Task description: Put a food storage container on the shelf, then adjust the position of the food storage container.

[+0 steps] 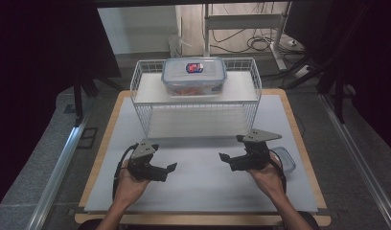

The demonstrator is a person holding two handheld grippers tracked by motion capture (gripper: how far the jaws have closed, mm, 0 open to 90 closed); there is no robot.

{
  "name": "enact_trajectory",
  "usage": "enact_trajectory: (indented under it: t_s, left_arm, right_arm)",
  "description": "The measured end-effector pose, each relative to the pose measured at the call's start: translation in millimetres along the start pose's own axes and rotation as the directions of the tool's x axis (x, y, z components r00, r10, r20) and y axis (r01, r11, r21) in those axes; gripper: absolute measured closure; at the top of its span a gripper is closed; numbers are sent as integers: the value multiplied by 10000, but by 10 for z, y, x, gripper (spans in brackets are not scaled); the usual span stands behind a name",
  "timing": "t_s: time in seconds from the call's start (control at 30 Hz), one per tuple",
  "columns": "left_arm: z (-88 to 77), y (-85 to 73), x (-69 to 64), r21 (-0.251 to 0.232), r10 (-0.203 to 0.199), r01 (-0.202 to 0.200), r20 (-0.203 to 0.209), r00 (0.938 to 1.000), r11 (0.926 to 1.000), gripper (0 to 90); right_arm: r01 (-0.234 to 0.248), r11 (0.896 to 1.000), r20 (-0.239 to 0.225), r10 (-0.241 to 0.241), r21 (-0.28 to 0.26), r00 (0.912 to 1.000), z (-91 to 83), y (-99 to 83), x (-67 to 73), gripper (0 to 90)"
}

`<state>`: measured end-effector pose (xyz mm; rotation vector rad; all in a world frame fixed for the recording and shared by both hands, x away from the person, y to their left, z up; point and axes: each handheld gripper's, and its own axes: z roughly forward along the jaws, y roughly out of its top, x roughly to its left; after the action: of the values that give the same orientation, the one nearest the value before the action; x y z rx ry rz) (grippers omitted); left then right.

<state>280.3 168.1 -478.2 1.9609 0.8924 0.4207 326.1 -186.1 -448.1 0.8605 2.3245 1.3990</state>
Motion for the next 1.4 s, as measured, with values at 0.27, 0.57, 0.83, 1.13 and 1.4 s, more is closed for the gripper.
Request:
enact_trajectory:
  t_s: [0.27,0.57,0.83,1.13,1.4]
  left_arm:
    - [-12,-148,-92,-110,574,-585,-825,9949,9982,38]
    - [-14,-390,-156,629,573,-535,-608,9965,9966,63]
    - [-12,-432,-145,623,779,-743,-579,9953,9953,84]
    - [-22,-422,-143,880,571,-515,-622,9964,9948,93]
    - [-6,-429,-138,1109,551,-474,-672,9962,9927,86]
  right_arm:
    - [62,9993,32,-63,362,10000,-4,-198,66,59]
    - [291,9924,1,-293,1192,9996,15,-396,148,59]
    - [218,9863,442,-294,1634,9986,53,-434,121,52]
    - [-531,9780,476,444,2019,9979,54,-428,19,41]
    - [-370,9718,943,153,2328,9954,-71,-405,-73,482]
